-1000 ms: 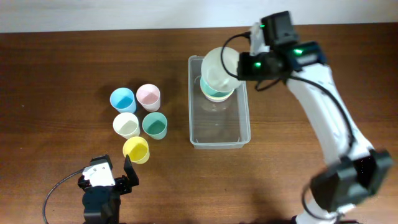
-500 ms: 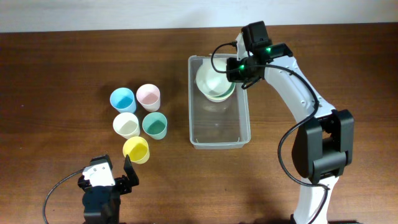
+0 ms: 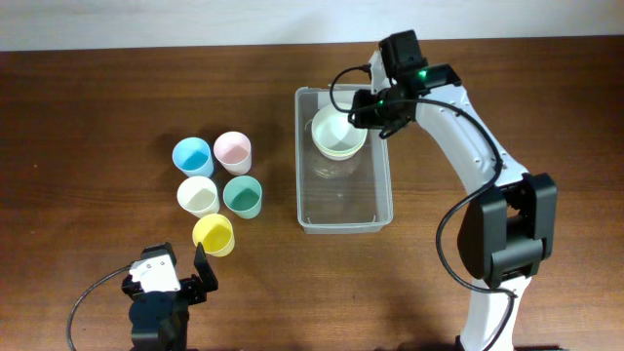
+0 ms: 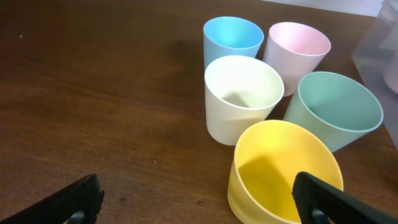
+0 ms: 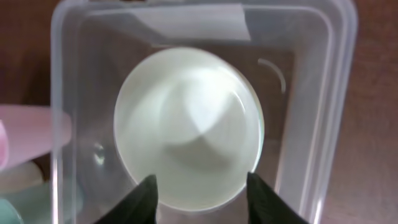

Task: Pack container
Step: 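Carry white bowl with right gripper and stack it on green bowl, then retract right arm and move left gripper toward the blue cup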

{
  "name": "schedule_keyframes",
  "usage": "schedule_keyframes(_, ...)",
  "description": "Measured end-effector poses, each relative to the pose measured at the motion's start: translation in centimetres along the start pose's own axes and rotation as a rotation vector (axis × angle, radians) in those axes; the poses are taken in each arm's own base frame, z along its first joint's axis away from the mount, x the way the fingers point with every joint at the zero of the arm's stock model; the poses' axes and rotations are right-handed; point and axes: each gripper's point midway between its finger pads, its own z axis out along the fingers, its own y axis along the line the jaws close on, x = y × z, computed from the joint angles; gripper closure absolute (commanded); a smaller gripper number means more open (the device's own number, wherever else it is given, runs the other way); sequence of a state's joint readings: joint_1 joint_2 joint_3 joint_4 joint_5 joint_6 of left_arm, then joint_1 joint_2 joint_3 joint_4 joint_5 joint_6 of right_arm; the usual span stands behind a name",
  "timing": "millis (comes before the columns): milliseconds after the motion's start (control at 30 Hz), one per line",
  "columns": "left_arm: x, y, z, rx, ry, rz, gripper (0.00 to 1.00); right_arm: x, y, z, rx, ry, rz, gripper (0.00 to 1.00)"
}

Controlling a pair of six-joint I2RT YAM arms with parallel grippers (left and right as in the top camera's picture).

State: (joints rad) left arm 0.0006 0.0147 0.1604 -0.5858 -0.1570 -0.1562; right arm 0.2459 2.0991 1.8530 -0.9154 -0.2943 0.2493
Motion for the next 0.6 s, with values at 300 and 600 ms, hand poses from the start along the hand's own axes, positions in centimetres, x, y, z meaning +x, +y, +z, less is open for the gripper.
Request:
schedule_keyframes(300, 0.0, 0.0, 0.0, 0.0, 0.0, 0.0, 0.01, 0.2, -1.8, -6.5, 0.06, 0.055, 0.084, 0.41)
schedule_keyframes(600, 0.0, 0.0, 0.0, 0.0, 0.0, 0.0, 0.01, -1.8, -10.8, -20.6, 0.144, -0.183, 0.354, 0.11)
